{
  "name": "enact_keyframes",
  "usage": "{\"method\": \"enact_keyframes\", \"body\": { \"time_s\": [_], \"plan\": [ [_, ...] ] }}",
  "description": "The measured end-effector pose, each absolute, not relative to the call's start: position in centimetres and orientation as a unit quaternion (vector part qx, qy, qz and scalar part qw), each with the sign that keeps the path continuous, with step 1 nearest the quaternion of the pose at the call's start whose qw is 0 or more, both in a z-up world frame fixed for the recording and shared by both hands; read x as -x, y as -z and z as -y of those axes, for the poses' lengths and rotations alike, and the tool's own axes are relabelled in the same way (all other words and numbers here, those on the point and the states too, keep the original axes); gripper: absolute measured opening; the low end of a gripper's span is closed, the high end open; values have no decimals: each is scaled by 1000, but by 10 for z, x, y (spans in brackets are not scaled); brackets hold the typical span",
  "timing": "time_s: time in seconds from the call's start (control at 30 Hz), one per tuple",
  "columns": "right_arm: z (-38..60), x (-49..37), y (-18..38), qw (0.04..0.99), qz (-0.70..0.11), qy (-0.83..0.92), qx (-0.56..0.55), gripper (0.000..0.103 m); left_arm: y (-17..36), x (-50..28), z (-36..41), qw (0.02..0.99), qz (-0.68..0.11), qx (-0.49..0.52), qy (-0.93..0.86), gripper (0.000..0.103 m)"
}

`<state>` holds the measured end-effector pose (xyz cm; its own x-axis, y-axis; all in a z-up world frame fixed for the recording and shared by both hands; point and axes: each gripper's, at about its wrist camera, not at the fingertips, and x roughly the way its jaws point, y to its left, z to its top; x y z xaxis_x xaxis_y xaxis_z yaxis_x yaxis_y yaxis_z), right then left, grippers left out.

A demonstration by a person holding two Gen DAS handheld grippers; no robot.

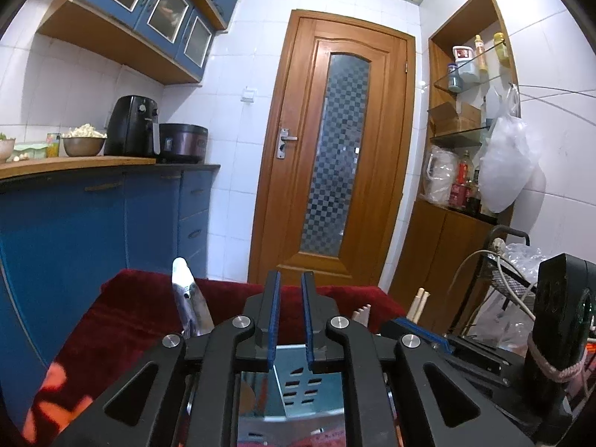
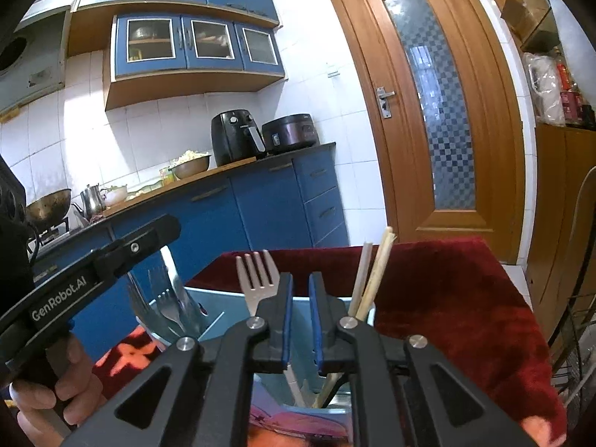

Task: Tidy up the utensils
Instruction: 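Open both tools to drop the forks into the caddy, then pull both tools back and lower the right tool to the last white plastic knife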

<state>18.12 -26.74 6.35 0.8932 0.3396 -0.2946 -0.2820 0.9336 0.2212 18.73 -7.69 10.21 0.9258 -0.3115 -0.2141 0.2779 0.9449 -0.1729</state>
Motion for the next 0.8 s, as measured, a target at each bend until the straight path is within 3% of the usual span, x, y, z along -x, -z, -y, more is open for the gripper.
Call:
{"method": "enact_keyframes", "body": {
  "time_s": [0.47, 0.8],
  "plan": [
    [263, -133, -85, 967, -198, -139, -80, 13, -120, -145, 46, 969, -200, 50, 139, 11],
    [245, -92, -81, 957, -252, -134, -49, 13, -99, -125, 29, 948, -287, 50, 129, 11]
  ]
}}
